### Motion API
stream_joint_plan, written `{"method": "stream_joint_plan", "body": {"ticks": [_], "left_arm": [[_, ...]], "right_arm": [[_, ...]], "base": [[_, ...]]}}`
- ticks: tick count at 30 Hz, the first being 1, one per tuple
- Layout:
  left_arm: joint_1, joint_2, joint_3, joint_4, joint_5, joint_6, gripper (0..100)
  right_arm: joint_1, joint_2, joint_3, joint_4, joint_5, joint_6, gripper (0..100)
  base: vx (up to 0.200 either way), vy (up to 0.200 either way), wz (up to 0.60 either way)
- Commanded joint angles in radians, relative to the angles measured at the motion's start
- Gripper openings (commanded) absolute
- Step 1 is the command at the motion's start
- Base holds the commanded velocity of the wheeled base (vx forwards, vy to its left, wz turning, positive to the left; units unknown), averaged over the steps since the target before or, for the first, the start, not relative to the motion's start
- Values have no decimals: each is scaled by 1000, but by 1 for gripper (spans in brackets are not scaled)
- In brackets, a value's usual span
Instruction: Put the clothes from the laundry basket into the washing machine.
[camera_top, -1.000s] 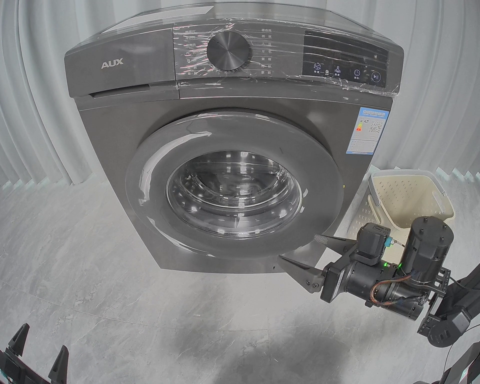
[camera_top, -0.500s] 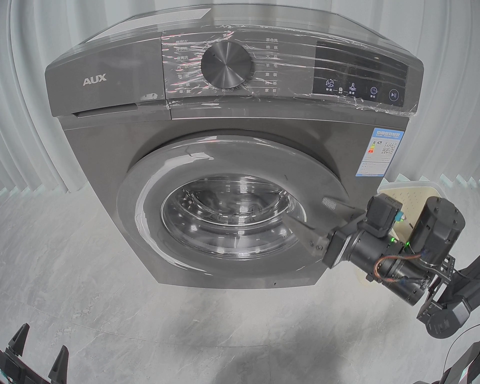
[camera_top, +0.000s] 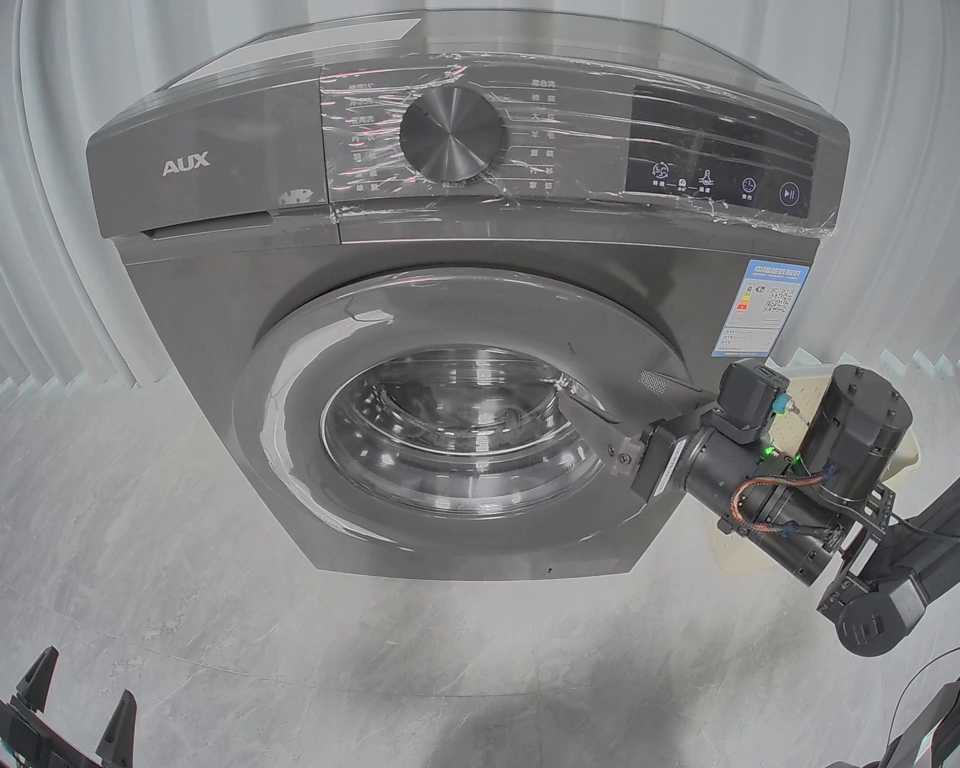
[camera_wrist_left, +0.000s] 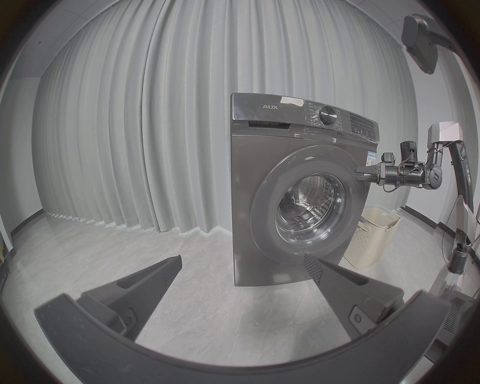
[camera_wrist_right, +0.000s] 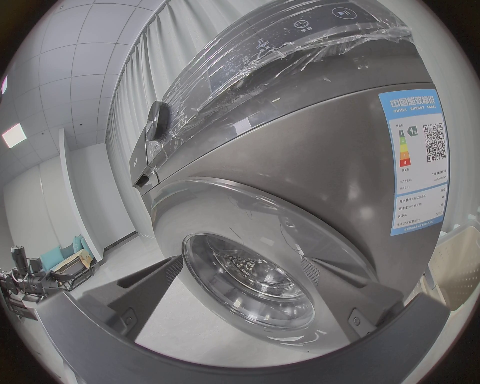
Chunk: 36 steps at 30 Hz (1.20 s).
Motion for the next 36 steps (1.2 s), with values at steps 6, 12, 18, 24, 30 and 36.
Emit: {"method": "stream_joint_plan", "body": {"ticks": [6,12,18,24,30,36], "left_arm": [[0,-15,14,0,0,0,100],[0,-15,14,0,0,0,100],[-1,-15,14,0,0,0,100],[-1,-15,14,0,0,0,100],[-1,-15,14,2,0,0,100],[-1,-15,14,2,1,0,100]], "right_arm": [[60,-68,107,-35,9,-20,100],[116,-250,322,-26,55,-65,100],[27,-391,468,-27,64,-83,100],[-93,-520,589,-15,63,-97,100],[-185,-655,600,85,63,-112,100],[-274,-732,600,143,64,-129,100]], "base": [[0,0,0],[0,0,0],[0,0,0],[0,0,0],[0,0,0],[0,0,0]]}}
